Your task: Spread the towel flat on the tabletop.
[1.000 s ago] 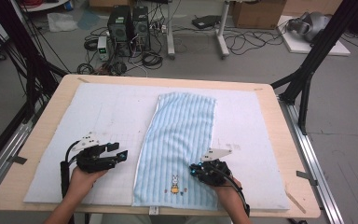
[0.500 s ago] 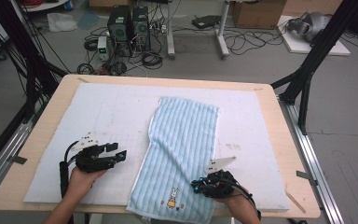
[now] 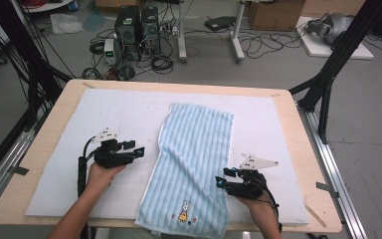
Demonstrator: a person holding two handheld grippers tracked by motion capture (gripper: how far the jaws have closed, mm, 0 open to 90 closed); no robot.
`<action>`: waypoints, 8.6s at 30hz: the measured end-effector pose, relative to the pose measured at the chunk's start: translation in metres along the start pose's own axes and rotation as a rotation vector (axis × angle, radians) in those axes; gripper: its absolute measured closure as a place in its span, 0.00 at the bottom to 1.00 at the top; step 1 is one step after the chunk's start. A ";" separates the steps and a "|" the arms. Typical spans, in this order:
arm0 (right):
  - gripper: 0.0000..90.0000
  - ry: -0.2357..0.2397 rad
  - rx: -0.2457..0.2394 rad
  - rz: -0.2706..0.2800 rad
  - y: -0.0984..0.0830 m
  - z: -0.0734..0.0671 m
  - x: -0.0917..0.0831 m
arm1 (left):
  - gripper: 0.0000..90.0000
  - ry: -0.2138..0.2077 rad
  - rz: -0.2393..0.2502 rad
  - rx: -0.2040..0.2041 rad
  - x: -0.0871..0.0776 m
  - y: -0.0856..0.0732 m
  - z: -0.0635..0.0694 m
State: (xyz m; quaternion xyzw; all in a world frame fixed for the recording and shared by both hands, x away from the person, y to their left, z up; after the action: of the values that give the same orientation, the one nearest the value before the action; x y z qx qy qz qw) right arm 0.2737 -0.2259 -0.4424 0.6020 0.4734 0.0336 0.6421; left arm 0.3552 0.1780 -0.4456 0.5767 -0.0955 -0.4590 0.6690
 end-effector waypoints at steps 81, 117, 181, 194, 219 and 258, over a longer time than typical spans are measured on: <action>0.39 -0.099 0.021 -0.007 0.019 0.042 0.019 | 0.27 0.052 0.160 0.054 0.017 0.040 -0.032; 0.67 -0.283 -0.005 -0.137 0.078 0.082 0.114 | 0.27 0.036 0.171 0.053 -0.003 0.022 -0.032; 0.49 -0.253 0.002 0.035 0.047 0.051 0.037 | 0.42 -0.016 -0.027 0.102 0.022 0.011 -0.012; 0.48 -0.224 -0.005 0.025 0.039 0.048 0.034 | 0.53 0.065 -0.142 0.099 0.059 0.018 -0.015; 0.48 -0.199 -0.001 0.008 0.034 0.045 0.041 | 0.63 0.238 -0.095 0.031 0.054 0.028 -0.048; 0.62 -0.282 -0.040 0.005 0.012 0.017 0.041 | 0.49 0.008 -0.079 0.106 -0.010 -0.027 0.017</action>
State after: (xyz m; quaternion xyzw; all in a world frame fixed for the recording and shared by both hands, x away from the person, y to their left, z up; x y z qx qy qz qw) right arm 0.3135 -0.2099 -0.4586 0.5890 0.3763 -0.0401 0.7140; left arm 0.3251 0.1763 -0.4591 0.6165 -0.0943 -0.4771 0.6193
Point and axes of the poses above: each handheld gripper's, and its own axes: x roughly forward along the jaws, y roughly out of its top, z roughly to its right, the point moved 2 cm from there along x, roughly forward along the jaws, and after that the axes turned 4 degrees about -y, right-handed, at the moved point
